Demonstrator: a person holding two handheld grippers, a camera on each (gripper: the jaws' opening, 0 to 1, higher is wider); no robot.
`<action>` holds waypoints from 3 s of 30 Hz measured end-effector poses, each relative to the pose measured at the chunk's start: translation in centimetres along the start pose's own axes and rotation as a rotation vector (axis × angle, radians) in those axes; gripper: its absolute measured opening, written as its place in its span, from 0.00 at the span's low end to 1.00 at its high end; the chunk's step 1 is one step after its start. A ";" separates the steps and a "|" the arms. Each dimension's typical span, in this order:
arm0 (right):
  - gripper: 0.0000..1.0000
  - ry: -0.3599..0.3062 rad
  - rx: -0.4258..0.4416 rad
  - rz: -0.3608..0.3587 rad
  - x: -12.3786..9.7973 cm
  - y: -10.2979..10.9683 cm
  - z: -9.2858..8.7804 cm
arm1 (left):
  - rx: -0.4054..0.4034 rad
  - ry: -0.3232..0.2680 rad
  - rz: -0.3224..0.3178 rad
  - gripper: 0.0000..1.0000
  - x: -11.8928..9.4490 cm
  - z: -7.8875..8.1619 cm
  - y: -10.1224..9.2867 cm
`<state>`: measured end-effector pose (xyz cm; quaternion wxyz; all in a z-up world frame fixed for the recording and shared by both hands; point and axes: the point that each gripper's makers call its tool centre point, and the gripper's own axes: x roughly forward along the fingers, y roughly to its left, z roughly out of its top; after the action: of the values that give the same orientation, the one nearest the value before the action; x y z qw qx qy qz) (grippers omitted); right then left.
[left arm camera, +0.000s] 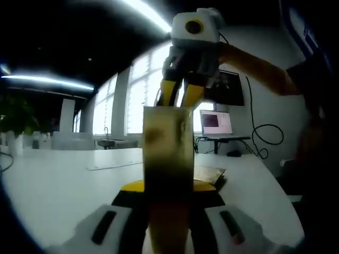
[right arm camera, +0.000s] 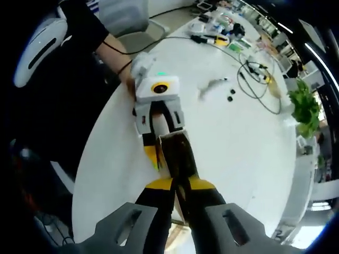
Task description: Extract single mask from mask box in order stack masks on table
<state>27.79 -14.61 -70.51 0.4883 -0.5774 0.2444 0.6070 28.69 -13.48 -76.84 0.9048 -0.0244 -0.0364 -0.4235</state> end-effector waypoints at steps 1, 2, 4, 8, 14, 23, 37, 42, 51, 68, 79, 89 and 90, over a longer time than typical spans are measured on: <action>0.06 0.001 0.004 0.003 -0.1 -0.3 -0.1 | 0.000 0.000 0.000 0.31 0.0 0.0 0.0; 0.06 0.001 0.008 0.004 -0.1 -0.3 -0.2 | 0.000 -0.001 0.001 0.31 0.0 0.0 0.0; 0.06 0.004 0.012 -0.001 -0.2 -0.3 -0.3 | 0.000 -0.001 0.000 0.31 0.0 0.0 0.0; 0.06 -0.004 0.021 -0.005 -0.1 -0.1 -0.3 | 0.010 -0.001 0.000 0.31 0.0 0.0 0.0; 0.05 0.007 0.007 -0.010 -0.4 -0.8 -0.3 | 0.042 0.002 -0.006 0.31 0.1 -0.1 -0.2; 0.05 0.023 -0.008 0.017 0.8 0.8 -0.2 | 0.039 0.004 -0.006 0.31 0.0 -0.1 -0.4; 0.00 -0.035 -0.041 -0.058 0.1 1.0 0.5 | 0.030 0.006 -0.005 0.31 0.0 -0.2 -0.2; 0.00 -0.084 -0.030 -0.121 -1.0 0.8 0.8 | 0.029 0.006 -0.004 0.31 0.0 -0.2 -0.3; 0.00 -0.203 0.006 -0.286 -3.6 -0.1 1.0 | 0.028 0.006 -0.002 0.31 0.0 -0.2 -0.2; 0.00 -0.389 0.151 -0.529 -6.4 -0.9 0.7 | 0.025 0.007 0.000 0.31 0.0 -0.2 0.1; 0.00 -0.451 0.193 -0.645 -7.7 -0.8 0.6 | 0.026 0.007 -0.001 0.31 0.0 -0.2 0.0; 0.00 -0.543 0.287 -0.727 -8.9 -1.3 0.3 | 0.023 0.006 0.002 0.31 0.0 -0.2 0.1; 0.00 -0.548 0.291 -0.744 -9.2 -1.4 0.3 | 0.023 0.006 0.002 0.31 0.0 -0.2 0.1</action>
<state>27.53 -16.60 -61.44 0.7944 -0.3701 -0.0339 0.4805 28.77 -13.44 -77.07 0.9056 -0.0127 -0.0383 -0.4223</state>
